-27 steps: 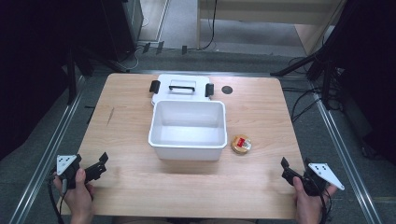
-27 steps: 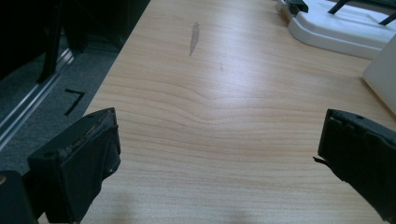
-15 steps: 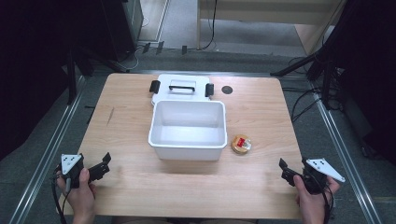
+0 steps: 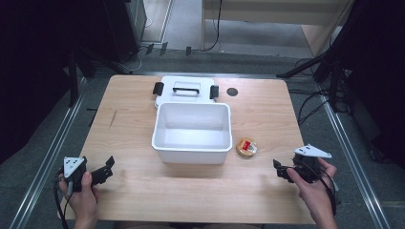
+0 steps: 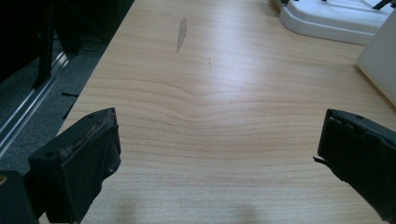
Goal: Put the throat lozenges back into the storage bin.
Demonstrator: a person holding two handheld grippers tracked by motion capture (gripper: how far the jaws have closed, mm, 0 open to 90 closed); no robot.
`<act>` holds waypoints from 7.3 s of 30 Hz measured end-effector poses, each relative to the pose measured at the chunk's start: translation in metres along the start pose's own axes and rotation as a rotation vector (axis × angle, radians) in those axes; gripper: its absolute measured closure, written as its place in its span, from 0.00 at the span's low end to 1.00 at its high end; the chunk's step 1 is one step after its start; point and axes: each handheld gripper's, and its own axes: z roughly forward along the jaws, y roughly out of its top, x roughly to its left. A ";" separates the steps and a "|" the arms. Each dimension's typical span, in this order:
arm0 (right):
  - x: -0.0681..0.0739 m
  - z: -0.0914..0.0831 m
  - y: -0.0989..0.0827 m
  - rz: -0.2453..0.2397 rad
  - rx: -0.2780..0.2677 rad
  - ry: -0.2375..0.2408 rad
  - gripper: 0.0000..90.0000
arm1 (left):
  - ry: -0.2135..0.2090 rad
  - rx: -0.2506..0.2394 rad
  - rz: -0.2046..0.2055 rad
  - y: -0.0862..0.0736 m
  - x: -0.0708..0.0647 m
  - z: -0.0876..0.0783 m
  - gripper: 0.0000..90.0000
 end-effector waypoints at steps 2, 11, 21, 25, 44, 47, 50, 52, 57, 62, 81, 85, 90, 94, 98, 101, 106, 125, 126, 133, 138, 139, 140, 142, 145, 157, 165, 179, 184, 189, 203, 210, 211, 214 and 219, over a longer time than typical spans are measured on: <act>0.005 0.006 0.013 -0.050 0.068 0.012 0.16 | 0.000 0.002 -0.005 0.000 0.000 0.000 0.00; 0.018 0.028 0.040 -0.139 0.227 0.055 0.15 | -0.011 0.003 -0.021 0.000 0.002 0.001 0.00; 0.035 0.061 0.078 -0.214 0.444 0.128 0.15 | -0.014 0.000 -0.027 0.001 0.002 0.001 0.00; 0.041 0.070 0.086 -0.217 0.498 0.138 0.15 | -0.014 0.002 -0.026 0.001 0.002 0.001 0.00; 0.066 0.110 0.101 -0.221 0.566 0.167 0.14 | -0.026 0.012 -0.025 0.001 0.003 0.002 0.00; 0.070 0.114 0.102 -0.238 0.556 0.166 0.15 | -0.027 0.015 -0.024 0.001 0.003 0.002 0.00; 0.073 0.117 0.101 -0.239 0.560 0.160 0.17 | -0.029 0.016 -0.025 0.001 0.003 0.002 0.00; 0.074 0.119 0.100 -0.246 0.563 0.157 0.19 | -0.032 0.016 -0.026 0.001 0.003 0.002 0.00; 0.074 0.121 0.100 -0.237 0.558 0.161 0.23 | -0.033 0.016 -0.030 0.001 0.003 0.003 0.00; 0.073 0.119 0.100 -0.223 0.570 0.182 0.23 | -0.033 0.018 -0.028 0.001 0.003 0.003 0.00; 0.056 0.088 0.119 -0.226 0.559 0.201 0.23 | -0.032 0.019 -0.027 0.001 0.003 0.003 0.00; 0.056 0.082 0.124 -0.233 0.561 0.202 0.23 | -0.033 0.019 -0.027 0.001 0.003 0.003 0.00; 0.056 0.073 0.132 -0.234 0.552 0.204 0.23 | -0.034 0.019 -0.029 0.001 0.003 0.003 0.00; 0.057 0.067 0.137 -0.245 0.547 0.205 0.23 | -0.034 0.020 -0.031 0.001 0.003 0.003 0.00; 0.059 0.057 0.147 -0.253 0.537 0.205 0.23 | -0.033 0.020 -0.030 0.001 0.003 0.003 0.00; 0.060 0.052 0.152 -0.248 0.530 0.206 0.23 | -0.033 0.021 -0.031 0.001 0.003 0.003 0.00; 0.061 0.041 0.164 -0.260 0.516 0.199 0.23 | -0.035 0.023 -0.031 0.001 0.003 0.003 0.00; 0.093 0.020 0.211 -0.355 0.491 0.200 0.23 | -0.039 0.025 -0.042 0.001 0.004 0.003 0.00; 0.093 0.020 0.211 -0.355 0.491 0.200 0.23 | -0.039 0.025 -0.042 0.001 0.004 0.003 0.00; 0.108 0.018 0.220 -0.388 0.489 0.216 0.23 | -0.039 0.032 -0.042 0.002 0.004 0.004 0.00; 0.115 0.020 0.224 -0.397 0.490 0.223 0.23 | -0.039 0.033 -0.043 0.002 0.004 0.004 0.00; 0.119 0.021 0.225 -0.397 0.490 0.229 0.23 | -0.039 0.033 -0.043 0.002 0.004 0.004 0.00; 0.120 0.022 0.226 -0.406 0.487 0.236 0.23 | -0.038 0.033 -0.043 0.002 0.004 0.004 0.00; 0.122 0.023 0.226 -0.406 0.487 0.240 0.23 | -0.038 0.032 -0.042 0.002 0.004 0.004 0.00; 0.129 0.025 0.228 -0.421 0.496 0.246 0.23 | -0.039 0.033 -0.041 0.002 0.004 0.004 0.00; 0.150 0.039 0.228 -0.506 0.468 0.288 0.23 | -0.043 0.033 -0.046 0.002 0.005 0.005 0.00; 0.158 0.047 0.223 -0.659 0.395 0.352 0.23 | -0.044 0.037 -0.050 0.002 0.005 0.005 0.00; 0.166 0.060 0.207 -0.819 0.404 0.385 0.23 | -0.044 0.036 -0.052 0.002 0.005 0.005 0.00; 0.165 0.064 0.202 -0.833 0.419 0.373 0.23 | -0.042 0.038 -0.050 0.002 0.005 0.005 0.00; 0.165 0.071 0.199 -0.819 0.422 0.385 0.23 | -0.044 0.038 -0.052 0.002 0.005 0.005 0.00; 0.168 0.088 0.191 -0.822 0.475 0.377 0.23 | -0.047 0.042 -0.058 0.002 0.006 0.005 0.00; 0.174 0.093 0.188 -0.839 0.515 0.355 0.23 | -0.048 0.040 -0.060 0.002 0.006 0.005 0.00; 0.175 0.094 0.188 -0.848 0.518 0.355 0.23 | -0.047 0.040 -0.061 0.002 0.006 0.005 0.00; 0.177 0.094 0.187 -0.861 0.532 0.345 0.23 | -0.048 0.040 -0.062 0.002 0.006 0.005 0.00; 0.179 0.098 0.186 -0.872 0.553 0.344 0.23 | -0.048 0.042 -0.062 0.002 0.006 0.005 0.00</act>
